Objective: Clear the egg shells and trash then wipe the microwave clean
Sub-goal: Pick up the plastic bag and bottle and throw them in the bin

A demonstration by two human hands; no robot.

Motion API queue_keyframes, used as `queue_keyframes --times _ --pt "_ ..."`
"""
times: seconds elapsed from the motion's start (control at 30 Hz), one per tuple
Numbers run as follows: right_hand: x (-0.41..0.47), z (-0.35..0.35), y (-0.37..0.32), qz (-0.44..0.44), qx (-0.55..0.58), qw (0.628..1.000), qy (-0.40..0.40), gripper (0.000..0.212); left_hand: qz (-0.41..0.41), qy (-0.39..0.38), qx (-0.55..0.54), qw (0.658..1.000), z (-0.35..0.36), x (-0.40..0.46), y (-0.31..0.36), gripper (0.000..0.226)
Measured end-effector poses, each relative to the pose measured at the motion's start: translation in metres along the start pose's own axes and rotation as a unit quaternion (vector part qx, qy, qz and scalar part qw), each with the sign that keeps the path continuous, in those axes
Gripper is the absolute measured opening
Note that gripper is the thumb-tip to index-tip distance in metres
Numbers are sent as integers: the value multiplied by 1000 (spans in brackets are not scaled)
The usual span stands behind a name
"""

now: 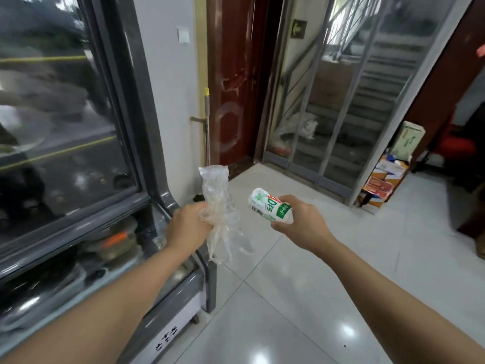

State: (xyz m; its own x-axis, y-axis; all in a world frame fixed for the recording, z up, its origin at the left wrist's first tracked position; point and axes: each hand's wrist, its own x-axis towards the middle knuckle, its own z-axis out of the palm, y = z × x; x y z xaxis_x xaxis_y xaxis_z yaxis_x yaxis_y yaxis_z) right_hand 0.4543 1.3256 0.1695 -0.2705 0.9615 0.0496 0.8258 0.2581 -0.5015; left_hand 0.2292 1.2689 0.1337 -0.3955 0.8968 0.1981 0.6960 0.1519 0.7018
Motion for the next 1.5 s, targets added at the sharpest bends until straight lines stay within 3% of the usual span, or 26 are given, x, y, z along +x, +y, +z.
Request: queue_keyframes --times 0.17,0.3,0.37,0.53,0.87,1.27,1.5 --pt "65 -1 11 7 5 1000 7 58 19 4 -2 1000 19 64 3 23" --pt "122 2 25 3 11 1000 -1 60 26 4 14 1000 40 111 7 35" --pt "154 3 34 -9 12 1000 -7 60 17 4 19 1000 53 135 10 29" --pt "251 2 60 -58 0 998 -27 60 -37 36 30 998 95 203 16 29" --pt "427 9 87 -148 -4 982 -113 57 -163 99 57 980 162 309 16 8" --pt "570 110 41 -209 -7 954 -214 55 -266 150 68 950 178 408 -84 5" --pt "644 182 14 -218 -7 941 -257 58 -341 104 51 933 194 468 -150 11"
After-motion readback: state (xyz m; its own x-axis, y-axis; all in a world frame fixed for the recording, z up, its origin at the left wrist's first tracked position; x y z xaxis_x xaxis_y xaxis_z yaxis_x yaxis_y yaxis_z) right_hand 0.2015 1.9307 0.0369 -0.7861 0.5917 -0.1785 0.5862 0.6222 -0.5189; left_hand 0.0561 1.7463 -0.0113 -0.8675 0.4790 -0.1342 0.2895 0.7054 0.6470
